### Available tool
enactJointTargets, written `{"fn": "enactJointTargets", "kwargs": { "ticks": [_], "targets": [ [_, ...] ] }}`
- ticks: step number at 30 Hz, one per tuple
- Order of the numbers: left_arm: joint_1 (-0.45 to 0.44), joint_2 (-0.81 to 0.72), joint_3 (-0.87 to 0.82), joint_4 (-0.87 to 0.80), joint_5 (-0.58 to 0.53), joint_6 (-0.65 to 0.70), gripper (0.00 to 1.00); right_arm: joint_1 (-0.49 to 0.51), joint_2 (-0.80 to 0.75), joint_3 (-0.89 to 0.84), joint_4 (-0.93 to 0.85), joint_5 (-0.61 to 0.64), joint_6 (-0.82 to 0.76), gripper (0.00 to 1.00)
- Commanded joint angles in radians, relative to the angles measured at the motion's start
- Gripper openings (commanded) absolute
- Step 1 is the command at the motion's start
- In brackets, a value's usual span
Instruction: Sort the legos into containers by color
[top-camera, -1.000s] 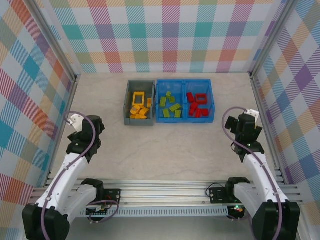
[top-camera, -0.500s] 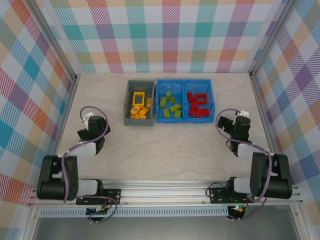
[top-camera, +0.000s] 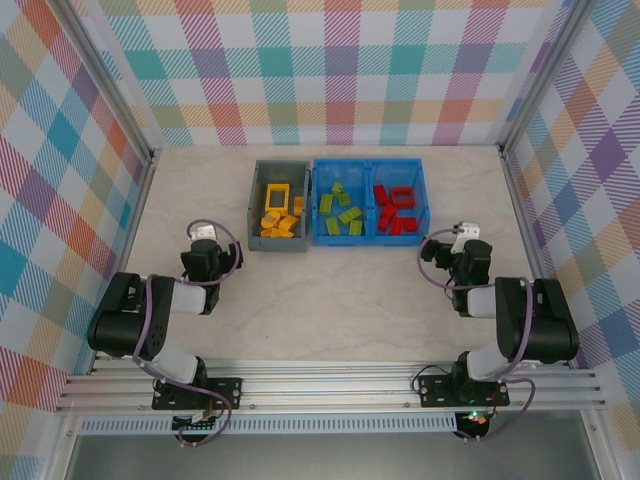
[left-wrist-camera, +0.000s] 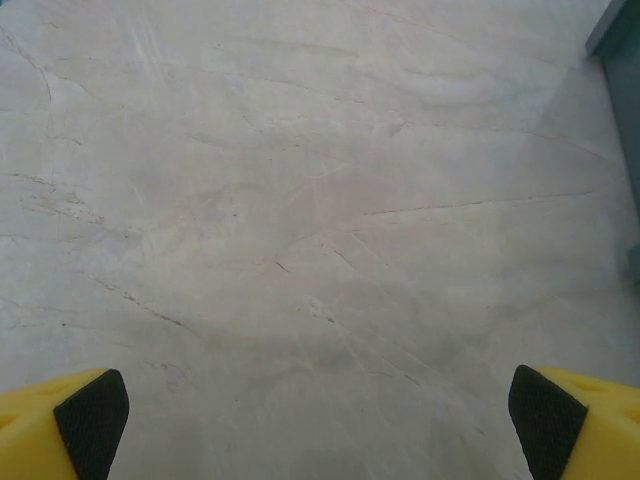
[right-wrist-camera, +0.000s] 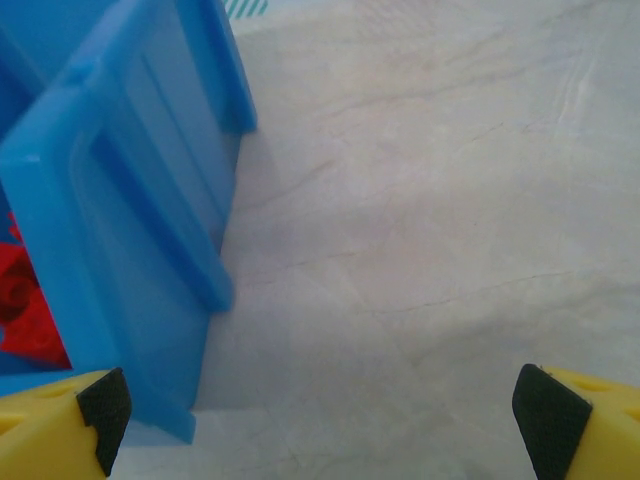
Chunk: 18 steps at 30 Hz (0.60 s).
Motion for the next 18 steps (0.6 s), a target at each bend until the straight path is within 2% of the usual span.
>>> {"fn": "enactJointTargets", "kwargs": {
  "ticks": [1,18],
  "targets": [
    [0.007,-0.001,0.026,0.098,0.004,0.022,1.00,0.018,0.010,0.093,-0.048,-0.011,-0.040,1.00],
    [0.007,-0.001,0.027,0.100,0.004,0.023,1.00,0.041,0.012,0.101,-0.060,0.019,-0.059,1.00]
  ]
}}
